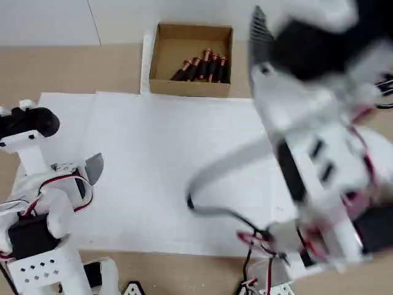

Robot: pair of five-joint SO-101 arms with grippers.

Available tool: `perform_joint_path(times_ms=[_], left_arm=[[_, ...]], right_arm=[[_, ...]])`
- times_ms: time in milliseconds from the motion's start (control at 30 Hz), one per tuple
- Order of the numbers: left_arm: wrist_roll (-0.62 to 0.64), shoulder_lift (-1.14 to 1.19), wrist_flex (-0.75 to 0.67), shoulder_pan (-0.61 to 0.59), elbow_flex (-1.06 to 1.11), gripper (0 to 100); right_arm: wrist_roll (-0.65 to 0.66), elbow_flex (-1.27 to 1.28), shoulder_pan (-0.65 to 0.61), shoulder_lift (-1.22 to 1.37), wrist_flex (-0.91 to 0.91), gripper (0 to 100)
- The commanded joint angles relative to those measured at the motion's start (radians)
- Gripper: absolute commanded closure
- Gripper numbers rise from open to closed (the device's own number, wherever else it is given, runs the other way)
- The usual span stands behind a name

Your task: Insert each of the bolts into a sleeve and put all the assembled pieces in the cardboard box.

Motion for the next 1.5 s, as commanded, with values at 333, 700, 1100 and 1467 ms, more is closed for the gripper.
perform_joint_path(times_ms=[333,700,1100,1467], left_arm=[[-0.006,-0.014,0.015,0.003,-0.036,70],[-0.006,-0.012,-0.193,0.006,0.148,70],[-0.006,-0.012,-0.565,0.003,0.469,70],[-0.006,-0.012,-0.735,0.003,0.682,70]], right_arm=[[0.003,1.037,0.016,-0.757,0.008,79.0],[0.002,2.110,0.047,-1.411,-0.160,79.0],[0.006,2.776,0.404,-1.782,-0.579,79.0],[0.002,3.172,0.470,-1.808,-0.765,79.0]])
